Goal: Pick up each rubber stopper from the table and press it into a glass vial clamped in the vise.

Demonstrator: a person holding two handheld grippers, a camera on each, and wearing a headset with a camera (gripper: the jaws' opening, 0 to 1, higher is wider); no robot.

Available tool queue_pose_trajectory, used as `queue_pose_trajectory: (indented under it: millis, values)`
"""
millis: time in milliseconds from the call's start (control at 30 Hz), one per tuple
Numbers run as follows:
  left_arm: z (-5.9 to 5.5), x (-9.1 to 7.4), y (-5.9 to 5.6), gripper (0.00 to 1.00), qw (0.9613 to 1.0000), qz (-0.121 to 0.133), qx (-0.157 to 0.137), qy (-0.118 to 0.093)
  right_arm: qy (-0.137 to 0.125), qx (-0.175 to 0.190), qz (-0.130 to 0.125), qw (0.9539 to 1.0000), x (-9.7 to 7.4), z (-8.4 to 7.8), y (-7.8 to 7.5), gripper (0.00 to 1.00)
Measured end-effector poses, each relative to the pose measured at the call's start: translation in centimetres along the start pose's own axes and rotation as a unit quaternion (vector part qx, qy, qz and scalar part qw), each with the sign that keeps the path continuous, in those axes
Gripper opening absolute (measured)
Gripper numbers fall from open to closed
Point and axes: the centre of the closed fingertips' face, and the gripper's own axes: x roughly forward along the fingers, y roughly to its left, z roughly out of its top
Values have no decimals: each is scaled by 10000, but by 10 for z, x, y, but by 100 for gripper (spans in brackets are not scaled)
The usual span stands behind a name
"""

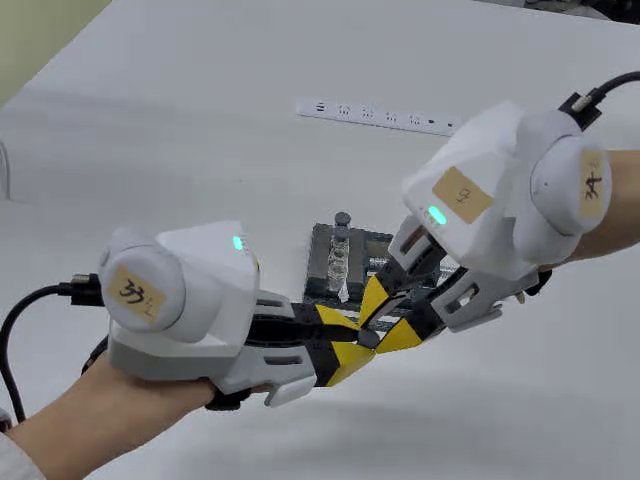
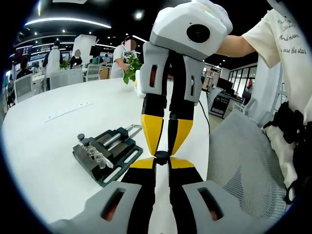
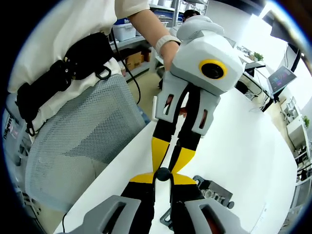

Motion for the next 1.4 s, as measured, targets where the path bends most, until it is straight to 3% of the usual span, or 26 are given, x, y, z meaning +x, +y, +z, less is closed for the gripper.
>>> queue_pose_trajectory:
  millis: [133, 567, 867, 967, 1400]
  values:
    - [-1, 0, 3, 7, 10000, 70, 4, -36, -1, 40, 9, 10000, 1, -1, -1, 6]
    - [-19, -11, 35, 71, 9958, 912, -18, 98, 120, 102, 17, 9999, 3, -8, -3, 6]
    - [-35, -23, 56, 99, 9895, 1413, -216, 218, 138, 131, 36, 9998, 3, -11, -3, 6]
    - [-37, -30, 62, 99, 9871, 1571, -205, 222, 175, 140, 42, 9997, 3, -13, -3, 6]
    - [-46, -41, 69, 99, 9844, 1712, -332, 228, 384, 257, 143, 9988, 2, -29, -8, 6]
